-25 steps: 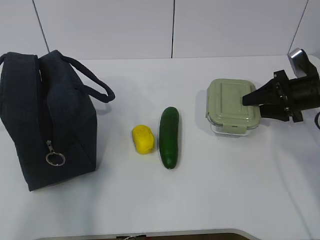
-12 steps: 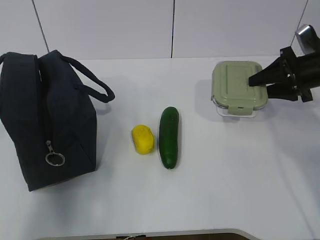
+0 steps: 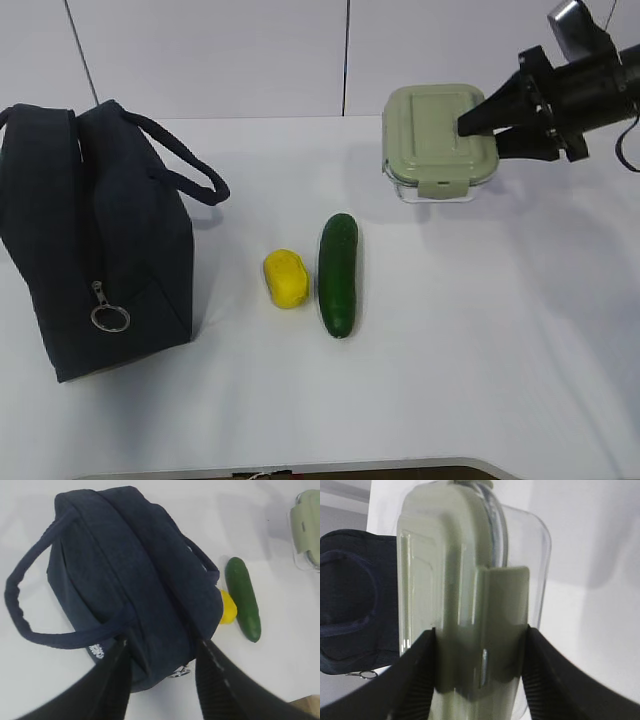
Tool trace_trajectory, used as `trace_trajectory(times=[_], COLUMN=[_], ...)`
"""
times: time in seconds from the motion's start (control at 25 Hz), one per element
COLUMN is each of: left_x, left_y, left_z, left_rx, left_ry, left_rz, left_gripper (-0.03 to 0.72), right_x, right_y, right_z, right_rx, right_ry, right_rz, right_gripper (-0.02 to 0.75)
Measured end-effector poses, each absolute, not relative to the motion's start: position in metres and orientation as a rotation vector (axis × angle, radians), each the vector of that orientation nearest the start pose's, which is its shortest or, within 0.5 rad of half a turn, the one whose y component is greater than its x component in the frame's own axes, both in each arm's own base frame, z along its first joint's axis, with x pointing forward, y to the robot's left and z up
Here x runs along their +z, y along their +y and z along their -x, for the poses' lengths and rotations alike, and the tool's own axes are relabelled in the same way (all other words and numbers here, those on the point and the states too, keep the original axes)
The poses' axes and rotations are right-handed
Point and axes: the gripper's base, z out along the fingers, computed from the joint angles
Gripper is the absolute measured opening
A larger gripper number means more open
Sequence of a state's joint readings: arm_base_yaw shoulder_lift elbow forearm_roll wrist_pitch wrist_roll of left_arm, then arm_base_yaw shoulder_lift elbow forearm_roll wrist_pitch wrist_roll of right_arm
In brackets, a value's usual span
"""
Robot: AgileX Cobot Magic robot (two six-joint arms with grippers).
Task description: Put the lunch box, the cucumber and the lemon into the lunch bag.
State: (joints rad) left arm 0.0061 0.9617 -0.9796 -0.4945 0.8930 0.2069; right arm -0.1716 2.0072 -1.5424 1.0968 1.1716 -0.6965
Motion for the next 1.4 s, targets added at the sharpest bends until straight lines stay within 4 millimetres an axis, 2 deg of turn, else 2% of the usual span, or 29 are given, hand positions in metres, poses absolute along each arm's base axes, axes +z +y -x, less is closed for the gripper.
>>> trace_trajectory(times=[0.16, 0.44, 0.64, 0.8, 1.08, 1.4], left_x=[0.366, 0.344, 0.338, 0.335, 0.322, 0.309], left_y=[-0.037, -0.039, -0.024, -0.013, -0.013, -0.013], left_z=[-0.197, -0.218, -0.223, -0.227, -0.238, -0.251], left_rx=[-0.584, -0.651, -0.641, -0.622, -0.683, -0.731], left_ry=[2.301, 2.428, 2.462, 2.469, 2.519, 2.551], left_rz=[-0.015, 0.017, 0.104, 0.168, 0.195, 0.229], left_gripper=[0.301, 0.276, 0.282, 0.309, 0.328, 0.36], right_x=[0.257, 0.284, 0.299, 0.309, 0.32, 0.321], right_y=[0.021, 0.044, 0.05, 0.064, 0.094, 0.114], right_z=[-0.426, -0.432, -0.434, -0.434, -0.43, -0.425], right_rx=[1.216, 1.213, 1.162, 1.141, 1.175, 1.196], right_ry=[2.418, 2.398, 2.412, 2.404, 2.394, 2.397], right_rz=[0.134, 0.204, 0.24, 0.295, 0.375, 0.427], right_gripper=[0.386, 0.385, 0.385, 0.385, 0.385, 0.385])
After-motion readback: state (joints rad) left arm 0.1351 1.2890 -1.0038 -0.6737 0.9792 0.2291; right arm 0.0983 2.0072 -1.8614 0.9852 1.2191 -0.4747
